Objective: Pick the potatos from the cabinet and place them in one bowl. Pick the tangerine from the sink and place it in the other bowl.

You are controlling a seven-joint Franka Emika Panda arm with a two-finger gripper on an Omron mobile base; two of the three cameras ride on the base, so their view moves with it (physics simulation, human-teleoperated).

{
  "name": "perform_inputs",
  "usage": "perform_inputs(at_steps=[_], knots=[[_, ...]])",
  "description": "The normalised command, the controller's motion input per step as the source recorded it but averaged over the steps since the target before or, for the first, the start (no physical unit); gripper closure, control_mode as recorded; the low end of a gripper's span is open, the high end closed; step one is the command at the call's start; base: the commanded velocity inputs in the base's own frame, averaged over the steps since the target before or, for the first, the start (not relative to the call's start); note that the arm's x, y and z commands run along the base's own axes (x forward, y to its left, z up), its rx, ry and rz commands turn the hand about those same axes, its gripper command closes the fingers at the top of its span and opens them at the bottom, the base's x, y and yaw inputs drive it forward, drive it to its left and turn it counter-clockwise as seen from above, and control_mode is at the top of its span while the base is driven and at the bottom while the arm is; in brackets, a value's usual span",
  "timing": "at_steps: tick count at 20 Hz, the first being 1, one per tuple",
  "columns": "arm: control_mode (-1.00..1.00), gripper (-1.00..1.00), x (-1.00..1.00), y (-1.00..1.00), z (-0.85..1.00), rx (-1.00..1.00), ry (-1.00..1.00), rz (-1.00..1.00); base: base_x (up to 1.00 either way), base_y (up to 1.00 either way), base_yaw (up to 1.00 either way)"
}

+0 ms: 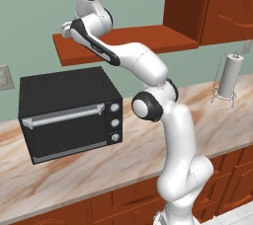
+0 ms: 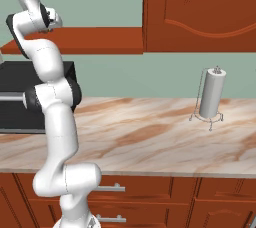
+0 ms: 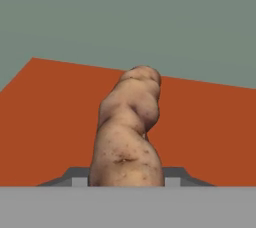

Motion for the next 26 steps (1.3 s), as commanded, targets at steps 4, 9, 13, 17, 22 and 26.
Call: perform_inputs(at_steps=[4,9,13,17,22,26], knots=[[-1.0,1.0,0.0,0.0,0.0,0.0,0.0,0.0,0.0,0.0,0.0],[-1.0,1.0,-0.63,0.0,0.06,0.01,-0.04,0.0,0.0,0.0,0.0],[-1.0,1.0,-1.0,0.0,0.23,0.0,-0.15,0.0,0.0,0.0,0.0],[-1.0,1.0,-1.0,0.0,0.12,0.0,-0.13,0.0,0.0,0.0,0.0],[-1.0,1.0,-0.84,-0.07,0.1,0.0,-0.14,0.0,0.0,0.0,0.0],[-1.0,1.0,-0.87,-0.13,0.0,0.06,-0.18,0.0,0.0,0.0,0.0]])
